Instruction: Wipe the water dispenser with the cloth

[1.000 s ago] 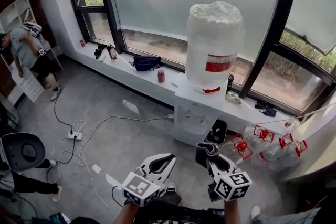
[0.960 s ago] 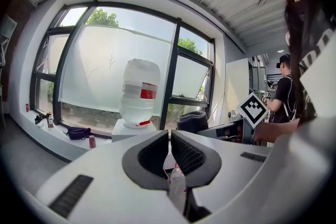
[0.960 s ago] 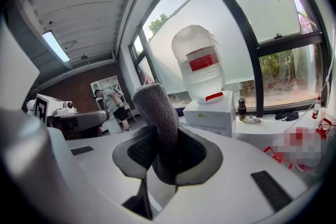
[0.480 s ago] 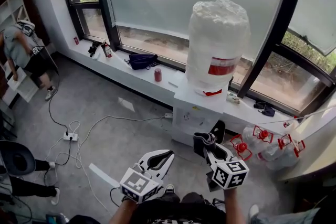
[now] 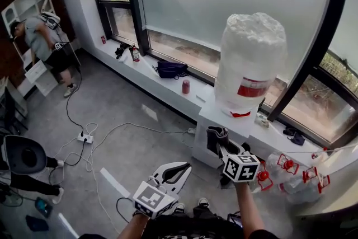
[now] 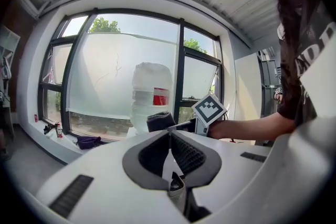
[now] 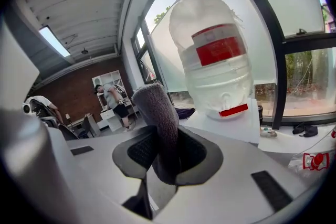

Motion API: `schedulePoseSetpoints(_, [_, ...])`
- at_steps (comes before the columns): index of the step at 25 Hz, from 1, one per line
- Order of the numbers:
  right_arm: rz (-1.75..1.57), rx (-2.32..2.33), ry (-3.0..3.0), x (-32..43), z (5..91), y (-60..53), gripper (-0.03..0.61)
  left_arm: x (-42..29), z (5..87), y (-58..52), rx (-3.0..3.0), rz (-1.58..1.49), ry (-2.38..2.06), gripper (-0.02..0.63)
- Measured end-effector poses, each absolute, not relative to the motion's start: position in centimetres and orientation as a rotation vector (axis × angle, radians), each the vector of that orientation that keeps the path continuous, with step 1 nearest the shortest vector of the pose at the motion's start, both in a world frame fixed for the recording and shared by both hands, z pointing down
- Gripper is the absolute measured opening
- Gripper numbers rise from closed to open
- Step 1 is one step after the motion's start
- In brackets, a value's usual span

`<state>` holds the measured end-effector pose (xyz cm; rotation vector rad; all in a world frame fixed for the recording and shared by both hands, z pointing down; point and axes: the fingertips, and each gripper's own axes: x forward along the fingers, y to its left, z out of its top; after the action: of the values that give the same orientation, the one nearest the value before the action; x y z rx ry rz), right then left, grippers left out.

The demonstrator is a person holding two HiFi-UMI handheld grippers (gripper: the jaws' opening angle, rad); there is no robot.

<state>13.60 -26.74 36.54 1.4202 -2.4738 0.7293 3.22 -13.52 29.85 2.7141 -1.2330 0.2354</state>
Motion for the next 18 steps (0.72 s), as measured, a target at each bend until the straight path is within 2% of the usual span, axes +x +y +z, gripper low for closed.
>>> schedulePoseSetpoints(18, [1.106, 1.523, -2.249, 10.9, 46.7, -42.6, 0.100, -1.7, 29.0, -15.7, 2.442, 0.264, -1.675, 0.020])
